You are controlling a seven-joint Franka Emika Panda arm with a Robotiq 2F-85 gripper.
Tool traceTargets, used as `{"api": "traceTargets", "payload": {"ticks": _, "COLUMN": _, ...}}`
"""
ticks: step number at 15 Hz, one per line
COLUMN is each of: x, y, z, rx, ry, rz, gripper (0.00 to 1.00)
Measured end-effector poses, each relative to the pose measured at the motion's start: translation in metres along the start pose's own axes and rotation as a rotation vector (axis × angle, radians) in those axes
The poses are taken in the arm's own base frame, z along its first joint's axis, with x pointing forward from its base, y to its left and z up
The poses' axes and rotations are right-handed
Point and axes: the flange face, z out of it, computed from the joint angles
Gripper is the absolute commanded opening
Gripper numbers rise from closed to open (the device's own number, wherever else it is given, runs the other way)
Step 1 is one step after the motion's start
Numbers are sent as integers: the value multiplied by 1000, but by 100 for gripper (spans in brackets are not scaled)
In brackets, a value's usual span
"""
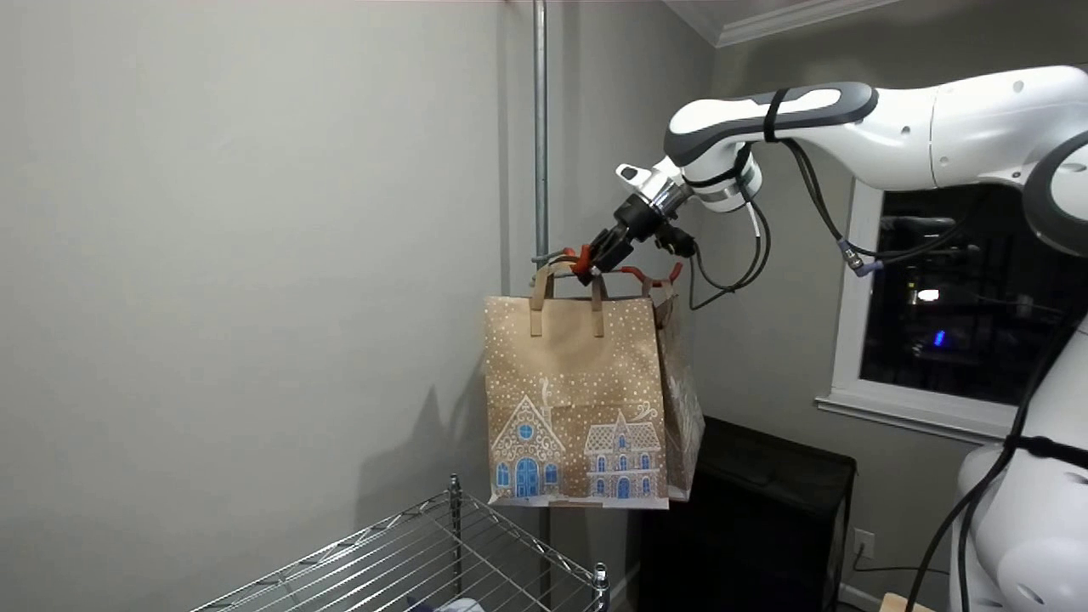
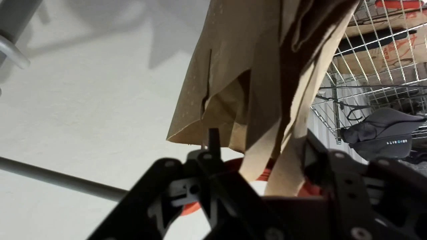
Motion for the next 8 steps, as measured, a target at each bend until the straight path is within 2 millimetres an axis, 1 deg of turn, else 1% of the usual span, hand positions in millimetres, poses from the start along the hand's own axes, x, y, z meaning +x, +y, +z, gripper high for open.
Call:
{"api": "traceTargets", "payload": {"ticks": 1, "x": 1, "y": 0, "z": -2, "rx": -1, "ry": -4, "rz": -2, "gripper": 21}}
{"api": "traceTargets", "payload": {"ticks": 3, "x": 2, "y": 0, "z": -4, "rx": -4, "ry": -12, "rz": -8, "gripper": 9}}
{"api": "traceTargets", "payload": {"ticks": 8, "x": 5, "y": -1, "z": -10, "rx": -19, "ry": -29, "rz": -24, "gripper": 0}}
